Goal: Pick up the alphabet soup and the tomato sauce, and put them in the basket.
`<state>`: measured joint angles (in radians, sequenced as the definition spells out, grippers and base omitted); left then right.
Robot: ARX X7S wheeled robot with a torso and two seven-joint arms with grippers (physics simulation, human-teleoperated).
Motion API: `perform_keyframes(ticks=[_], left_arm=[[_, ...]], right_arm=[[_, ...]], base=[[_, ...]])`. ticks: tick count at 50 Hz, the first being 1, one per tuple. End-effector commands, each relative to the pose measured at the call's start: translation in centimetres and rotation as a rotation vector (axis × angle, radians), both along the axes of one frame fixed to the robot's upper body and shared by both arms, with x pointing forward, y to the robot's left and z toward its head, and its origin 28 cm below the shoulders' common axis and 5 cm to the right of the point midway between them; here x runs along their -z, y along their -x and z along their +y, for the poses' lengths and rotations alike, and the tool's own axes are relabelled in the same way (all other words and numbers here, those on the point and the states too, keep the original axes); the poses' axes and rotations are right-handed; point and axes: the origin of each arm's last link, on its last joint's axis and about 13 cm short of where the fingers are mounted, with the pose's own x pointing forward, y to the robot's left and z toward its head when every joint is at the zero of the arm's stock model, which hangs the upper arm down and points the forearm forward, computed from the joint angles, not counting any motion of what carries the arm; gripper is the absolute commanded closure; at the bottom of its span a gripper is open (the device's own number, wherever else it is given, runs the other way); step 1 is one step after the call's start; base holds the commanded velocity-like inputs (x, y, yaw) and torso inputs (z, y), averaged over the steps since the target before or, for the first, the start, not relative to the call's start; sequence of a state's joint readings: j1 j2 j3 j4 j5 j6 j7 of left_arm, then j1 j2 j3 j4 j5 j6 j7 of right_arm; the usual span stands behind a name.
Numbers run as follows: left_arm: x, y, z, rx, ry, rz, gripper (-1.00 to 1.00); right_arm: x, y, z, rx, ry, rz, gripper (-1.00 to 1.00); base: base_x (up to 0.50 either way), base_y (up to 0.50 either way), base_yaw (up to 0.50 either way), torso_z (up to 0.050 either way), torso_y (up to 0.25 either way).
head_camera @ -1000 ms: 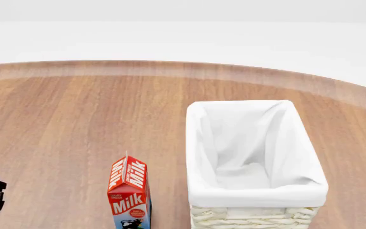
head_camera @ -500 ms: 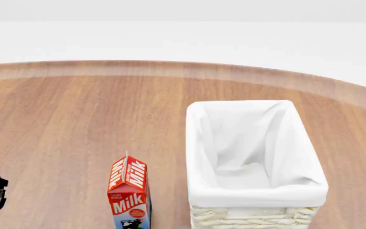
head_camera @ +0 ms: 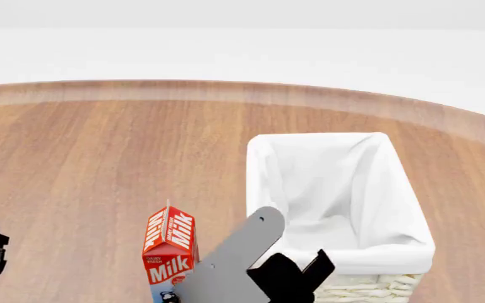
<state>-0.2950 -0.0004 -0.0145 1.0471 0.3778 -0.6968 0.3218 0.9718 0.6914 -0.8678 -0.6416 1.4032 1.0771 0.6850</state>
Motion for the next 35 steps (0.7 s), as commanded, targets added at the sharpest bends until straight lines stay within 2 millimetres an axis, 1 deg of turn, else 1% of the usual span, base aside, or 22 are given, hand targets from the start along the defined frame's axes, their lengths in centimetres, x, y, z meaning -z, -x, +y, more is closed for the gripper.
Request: perform_keyframes(ticks=[1, 2, 3, 4, 6, 8, 9, 10, 11, 12, 13, 14, 17, 18, 19, 20, 25, 27, 30, 31, 32, 35], left_arm=[[-0.1, -0.1, 0.1, -0.002, 0.001, -0.001, -1.00], [-0.1, -0.1, 0.1, -0.002, 0.001, 0.000, -1.00], [-0.1, 0.0, 0.1, -0.002, 0.001, 0.001, -1.00], [-0.1, 0.0, 0.1, -0.002, 0.003, 0.001, -1.00], [-0.1, 0.0, 0.1, -0.001, 0.001, 0.001, -1.00], [0.0, 0.0, 0.0, -0.001, 0.001, 0.001, -1.00], [0.0, 0.0, 0.0, 0.000, 0.000, 0.001, -1.00], [0.0, 0.0, 0.0, 0.000, 0.000, 0.001, -1.00], [0.0, 0.0, 0.0, 0.001, 0.000, 0.000, -1.00], [0.0, 0.0, 0.0, 0.000, -0.001, 0.000, -1.00], [0.0, 0.0, 0.0, 0.000, -0.001, 0.000, -1.00], [0.0, 0.0, -0.1, 0.000, -0.001, 0.001, -1.00], [-0.1, 0.0, -0.1, 0.001, -0.002, 0.001, -1.00], [-0.1, 0.0, -0.1, 0.002, -0.001, 0.000, -1.00], [0.0, 0.0, -0.1, 0.002, -0.001, 0.001, -1.00], [0.0, 0.0, -0.1, 0.002, -0.001, 0.003, -1.00], [0.1, 0.0, -0.1, 0.003, -0.001, 0.002, -1.00], [0.1, 0.0, -0.1, 0.002, 0.000, 0.004, -1.00], [0.1, 0.0, -0.1, 0.003, 0.000, 0.005, -1.00], [0.1, 0.0, -0.2, 0.004, 0.000, 0.005, -1.00], [0.1, 0.0, -0.2, 0.005, 0.000, 0.006, -1.00], [0.1, 0.0, -0.2, 0.006, -0.001, 0.006, -1.00]], right_arm=[[-4.3, -0.8, -0.4, 0.015, -0.055, -0.083, 1.00], [-3.8, -0.9, -0.4, 0.019, -0.061, -0.091, 1.00], [-4.8, -1.1, -0.5, 0.026, -0.070, -0.098, 1.00], [-5.1, -1.1, -0.6, 0.028, -0.074, -0.103, 1.00], [-5.3, -1.4, -0.7, 0.039, -0.088, -0.113, 1.00], [-6.1, -1.6, -0.8, 0.045, -0.097, -0.121, 1.00], [-5.5, -1.8, -0.8, 0.052, -0.106, -0.127, 1.00], [-6.3, -1.9, -0.8, 0.053, -0.109, -0.131, 1.00], [-6.4, -2.0, -0.8, 0.056, -0.113, -0.136, 1.00], [-7.3, -2.2, -0.9, 0.063, -0.121, -0.146, 1.00], [-7.6, -2.3, -1.0, 0.067, -0.124, -0.150, 1.00], [-7.2, -2.5, -1.0, 0.075, -0.130, -0.159, 1.00], [-8.4, -3.0, -1.2, 0.089, -0.129, -0.173, 1.00], [-8.2, -3.2, -1.2, 0.096, -0.133, -0.180, 1.00], [-8.4, -3.2, -1.2, 0.098, -0.135, -0.182, 1.00], [-9.1, -3.4, -1.3, 0.103, -0.140, -0.190, 1.00], [-10.4, -4.1, -1.4, 0.124, -0.163, -0.213, 1.00], [-10.5, -4.5, -1.4, 0.136, -0.173, -0.219, 1.00], [-11.3, -5.0, -1.6, 0.153, -0.183, -0.231, 1.00], [-11.0, -5.3, -1.7, 0.164, -0.184, -0.239, 1.00], [-11.6, -5.6, -1.8, 0.171, -0.193, -0.236, 1.00], [-12.2, -6.3, -1.9, 0.193, -0.204, -0.240, 1.00]], base=[[0.00, 0.00, 0.00, 0.000, 0.000], [0.00, 0.00, 0.00, 0.000, 0.000], [0.00, 0.00, 0.00, 0.000, 0.000], [0.00, 0.00, 0.00, 0.000, 0.000], [0.00, 0.00, 0.00, 0.000, 0.000], [0.00, 0.00, 0.00, 0.000, 0.000], [0.00, 0.00, 0.00, 0.000, 0.000], [0.00, 0.00, 0.00, 0.000, 0.000], [0.00, 0.00, 0.00, 0.000, 0.000], [0.00, 0.00, 0.00, 0.000, 0.000], [0.00, 0.00, 0.00, 0.000, 0.000], [0.00, 0.00, 0.00, 0.000, 0.000], [0.00, 0.00, 0.00, 0.000, 0.000], [0.00, 0.00, 0.00, 0.000, 0.000], [0.00, 0.00, 0.00, 0.000, 0.000], [0.00, 0.00, 0.00, 0.000, 0.000], [0.00, 0.00, 0.00, 0.000, 0.000], [0.00, 0.00, 0.00, 0.000, 0.000], [0.00, 0.00, 0.00, 0.000, 0.000], [0.00, 0.00, 0.00, 0.000, 0.000], [0.00, 0.00, 0.00, 0.000, 0.000], [0.00, 0.00, 0.00, 0.003, 0.000]])
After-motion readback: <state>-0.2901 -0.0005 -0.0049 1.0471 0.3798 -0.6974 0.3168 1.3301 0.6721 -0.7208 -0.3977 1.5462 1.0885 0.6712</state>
